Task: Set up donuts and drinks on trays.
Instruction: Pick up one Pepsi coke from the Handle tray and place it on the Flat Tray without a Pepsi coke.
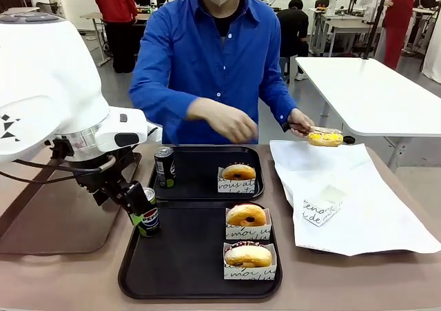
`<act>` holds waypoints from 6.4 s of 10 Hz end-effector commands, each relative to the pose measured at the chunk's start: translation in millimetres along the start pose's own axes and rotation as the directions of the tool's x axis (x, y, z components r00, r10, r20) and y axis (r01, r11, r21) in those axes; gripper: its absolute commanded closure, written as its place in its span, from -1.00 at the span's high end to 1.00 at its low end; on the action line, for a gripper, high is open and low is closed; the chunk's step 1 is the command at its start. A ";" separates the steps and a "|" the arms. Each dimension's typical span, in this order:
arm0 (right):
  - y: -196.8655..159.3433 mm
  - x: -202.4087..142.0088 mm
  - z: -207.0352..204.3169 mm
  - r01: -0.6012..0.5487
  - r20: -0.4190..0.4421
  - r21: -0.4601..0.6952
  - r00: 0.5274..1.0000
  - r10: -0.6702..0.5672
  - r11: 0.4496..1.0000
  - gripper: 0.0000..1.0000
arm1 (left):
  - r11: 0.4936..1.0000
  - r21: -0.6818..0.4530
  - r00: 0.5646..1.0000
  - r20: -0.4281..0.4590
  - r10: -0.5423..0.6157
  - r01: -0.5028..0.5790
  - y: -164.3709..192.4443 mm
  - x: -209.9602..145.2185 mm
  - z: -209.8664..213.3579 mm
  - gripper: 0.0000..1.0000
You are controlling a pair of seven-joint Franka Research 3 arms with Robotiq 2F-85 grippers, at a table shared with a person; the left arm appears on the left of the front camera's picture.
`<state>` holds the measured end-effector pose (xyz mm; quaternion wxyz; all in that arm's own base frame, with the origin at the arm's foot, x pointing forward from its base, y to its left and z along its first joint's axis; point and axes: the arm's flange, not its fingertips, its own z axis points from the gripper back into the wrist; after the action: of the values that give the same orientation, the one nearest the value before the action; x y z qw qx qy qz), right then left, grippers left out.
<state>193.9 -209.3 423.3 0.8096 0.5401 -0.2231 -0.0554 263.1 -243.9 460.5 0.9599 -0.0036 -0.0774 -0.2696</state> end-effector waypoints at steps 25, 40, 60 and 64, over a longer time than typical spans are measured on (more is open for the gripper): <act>-0.3 2.0 0.1 -0.015 0.013 0.020 1.000 0.014 1.000 1.00 | 0.497 -0.800 0.769 0.072 0.635 -0.335 245.1 -209.0 -11.1 1.00; -0.3 2.0 0.1 -0.015 0.013 0.020 1.000 0.014 1.000 1.00 | 0.342 -0.891 0.674 0.057 0.737 -0.299 375.4 -229.0 -46.1 1.00; -0.3 2.0 0.1 -0.015 0.013 0.020 1.000 0.014 1.000 1.00 | 0.342 -0.891 0.674 0.057 0.737 -0.299 375.4 -229.0 -46.1 1.00; -0.3 2.0 0.1 -0.015 0.013 0.020 1.000 0.014 1.000 1.00 | 0.342 -0.891 0.674 0.057 0.737 -0.299 375.4 -229.0 -46.1 1.00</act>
<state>193.1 -209.8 423.5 0.8097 0.5396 -0.2238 -0.0564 273.4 191.4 394.2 0.8238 -0.5400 -0.1566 0.0727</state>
